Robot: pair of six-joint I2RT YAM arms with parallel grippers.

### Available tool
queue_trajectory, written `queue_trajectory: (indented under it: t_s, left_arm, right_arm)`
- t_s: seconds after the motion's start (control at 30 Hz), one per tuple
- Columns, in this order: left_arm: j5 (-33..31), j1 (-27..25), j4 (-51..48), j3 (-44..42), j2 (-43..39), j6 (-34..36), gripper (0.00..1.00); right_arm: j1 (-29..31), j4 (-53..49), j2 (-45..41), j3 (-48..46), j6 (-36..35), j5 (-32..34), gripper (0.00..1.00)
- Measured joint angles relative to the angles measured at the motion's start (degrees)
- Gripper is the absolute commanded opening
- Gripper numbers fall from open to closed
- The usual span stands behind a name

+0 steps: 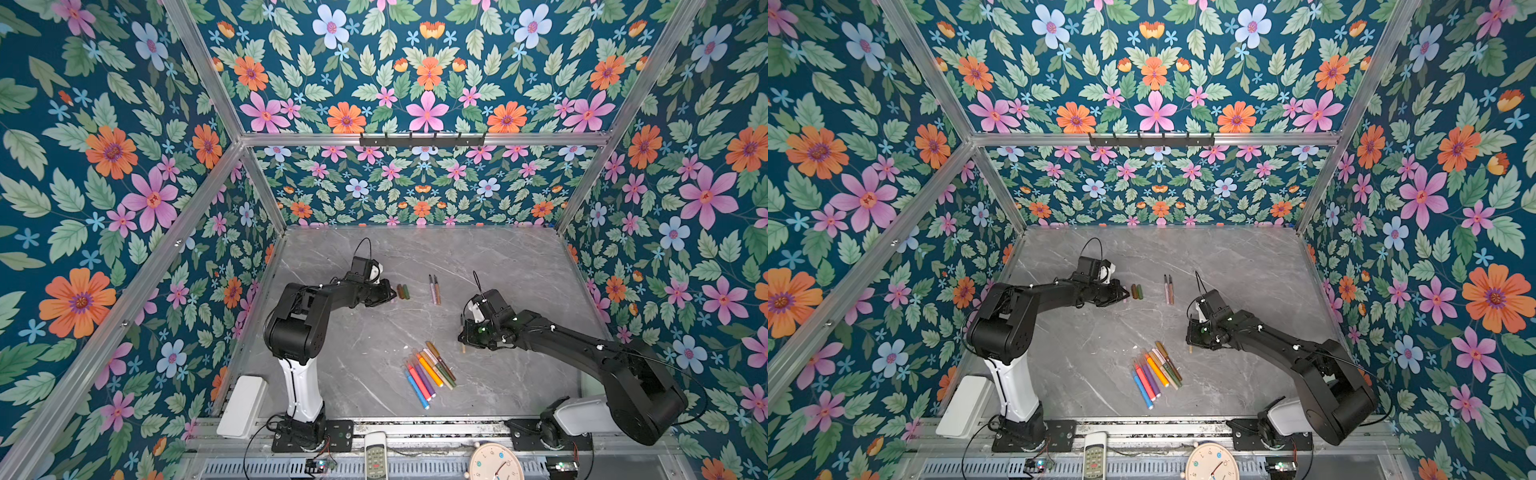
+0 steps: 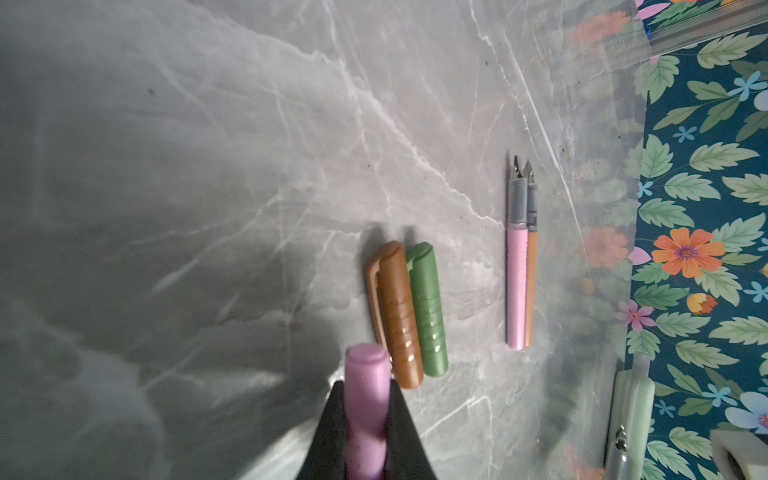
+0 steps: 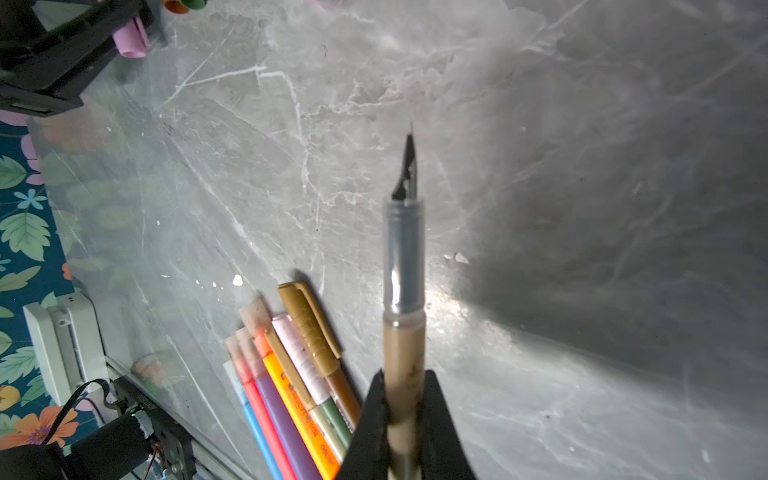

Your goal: Open the pen caps

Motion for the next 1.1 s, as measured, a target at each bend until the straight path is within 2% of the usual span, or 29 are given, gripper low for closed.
queue_trajectory:
  t_s: [0.07,0.2,0.6,0.77,1.0,1.1]
  left_arm:
    - [0.11,0.04,0.04,0.09,-0.02,-0.04,0.32]
    - [0.11,0.07,0.02,0.17,-0.42,-0.04,0.35]
    - [-0.24,0.15,0.79,-2.49,-3.58,-0.5,0.33]
    - [-1.55,0.13,5.14,-11.43,-11.58,-1.62,0.32]
    - [-4.2,-0.26,16.37,-32.85,-25.7,-3.28,0.33]
    - [-5.18,-0.63,19.58,-34.77,-28.11,-4.31,0.32]
  right_arm:
    - [-0.07,0.11,0.0,0.0,0.0,-0.17,0.0]
    - [-0.04,0.66,0.0,0.0,0.0,-0.37,0.0]
    - [-0.04,0.9,0.11,-0.07,0.02,-0.55,0.0]
    - [-0.04,1.95,0.37,-0.55,0.28,-0.5,0.0]
    - [-0.04,4.55,-3.13,-4.31,1.66,-0.31,0.0]
    - [-0.04,5.55,-5.38,-5.95,2.05,-0.15,0.0]
